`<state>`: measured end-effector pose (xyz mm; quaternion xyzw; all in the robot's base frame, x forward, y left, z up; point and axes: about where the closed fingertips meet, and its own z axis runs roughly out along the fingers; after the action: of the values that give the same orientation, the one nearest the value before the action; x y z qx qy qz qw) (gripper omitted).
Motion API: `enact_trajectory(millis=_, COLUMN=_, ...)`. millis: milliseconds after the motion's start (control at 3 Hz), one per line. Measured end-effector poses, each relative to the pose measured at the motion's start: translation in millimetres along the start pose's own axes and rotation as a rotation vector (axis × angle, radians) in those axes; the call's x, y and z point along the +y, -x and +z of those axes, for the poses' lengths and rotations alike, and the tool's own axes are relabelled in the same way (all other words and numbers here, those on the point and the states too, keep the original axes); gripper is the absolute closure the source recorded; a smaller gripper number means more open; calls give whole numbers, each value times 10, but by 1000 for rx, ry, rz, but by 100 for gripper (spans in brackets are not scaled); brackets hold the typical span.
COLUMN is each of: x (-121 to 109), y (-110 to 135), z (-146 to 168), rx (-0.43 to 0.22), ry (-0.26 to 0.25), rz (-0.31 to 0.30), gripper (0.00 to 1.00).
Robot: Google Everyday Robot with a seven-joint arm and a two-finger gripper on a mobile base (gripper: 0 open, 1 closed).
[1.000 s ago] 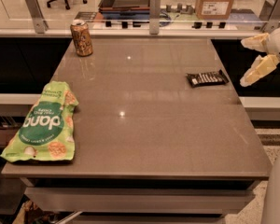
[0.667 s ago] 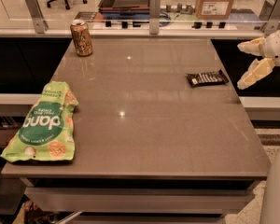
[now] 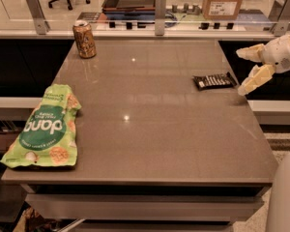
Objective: Move rxbar chocolate near orange can
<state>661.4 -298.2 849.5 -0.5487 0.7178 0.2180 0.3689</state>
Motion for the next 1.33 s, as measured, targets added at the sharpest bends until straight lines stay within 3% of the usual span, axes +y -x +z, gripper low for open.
enact_trajectory(millis=667, x=16, y=-9, z=261, rx=-96, ry=45, rz=19, gripper=0)
enact_trajectory(millis=1333, x=28, y=-42, z=379, rx=-135, ry=64, rz=37, gripper=0)
